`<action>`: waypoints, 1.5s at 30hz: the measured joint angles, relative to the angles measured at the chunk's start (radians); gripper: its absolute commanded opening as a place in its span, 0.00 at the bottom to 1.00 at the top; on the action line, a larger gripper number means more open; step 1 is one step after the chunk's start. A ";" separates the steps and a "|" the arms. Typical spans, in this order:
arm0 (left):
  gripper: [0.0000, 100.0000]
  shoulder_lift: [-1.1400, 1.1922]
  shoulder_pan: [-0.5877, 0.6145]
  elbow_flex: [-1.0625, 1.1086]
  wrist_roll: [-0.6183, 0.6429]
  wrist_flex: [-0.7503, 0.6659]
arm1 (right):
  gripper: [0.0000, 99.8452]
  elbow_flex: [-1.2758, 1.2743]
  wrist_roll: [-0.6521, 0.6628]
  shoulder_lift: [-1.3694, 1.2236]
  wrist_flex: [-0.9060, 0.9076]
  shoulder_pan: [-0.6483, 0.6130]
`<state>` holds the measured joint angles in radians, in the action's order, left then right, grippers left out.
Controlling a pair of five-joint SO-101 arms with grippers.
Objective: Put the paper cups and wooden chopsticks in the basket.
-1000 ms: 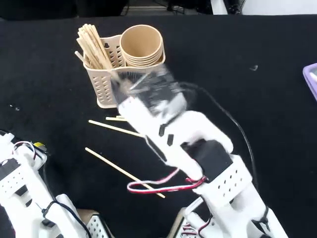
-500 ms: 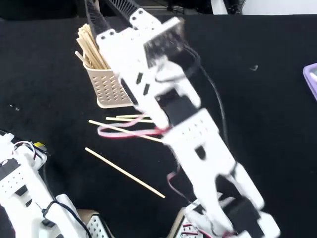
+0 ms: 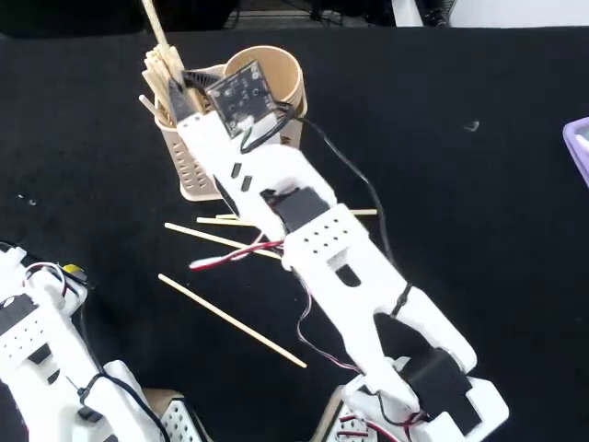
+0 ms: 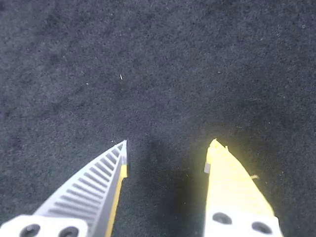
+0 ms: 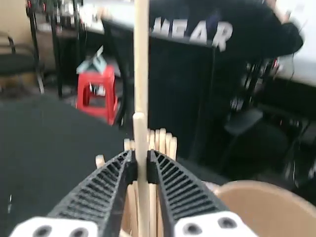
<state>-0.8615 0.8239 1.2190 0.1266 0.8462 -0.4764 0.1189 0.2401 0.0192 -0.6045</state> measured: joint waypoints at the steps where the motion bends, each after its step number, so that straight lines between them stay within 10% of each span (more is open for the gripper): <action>1: 0.26 0.000 0.000 0.000 0.000 0.000 | 0.19 -0.002 0.000 0.000 0.025 0.002; 16: 0.26 0.000 0.000 0.000 0.000 0.000 | 0.11 0.000 0.000 0.562 0.822 0.003; 23: 0.26 0.000 0.000 0.000 0.000 0.000 | 0.11 -0.227 0.000 0.852 1.201 0.261; 30: 0.26 0.000 0.000 0.000 0.000 0.000 | 0.11 -0.605 -0.002 0.810 0.925 0.554; 45: 0.26 0.000 0.000 0.000 0.000 0.000 | 0.11 -0.574 -0.003 0.141 0.330 0.563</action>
<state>-0.8615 0.8239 1.2190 0.1266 0.8462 -1.0503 0.1158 0.3813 0.3491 -0.0414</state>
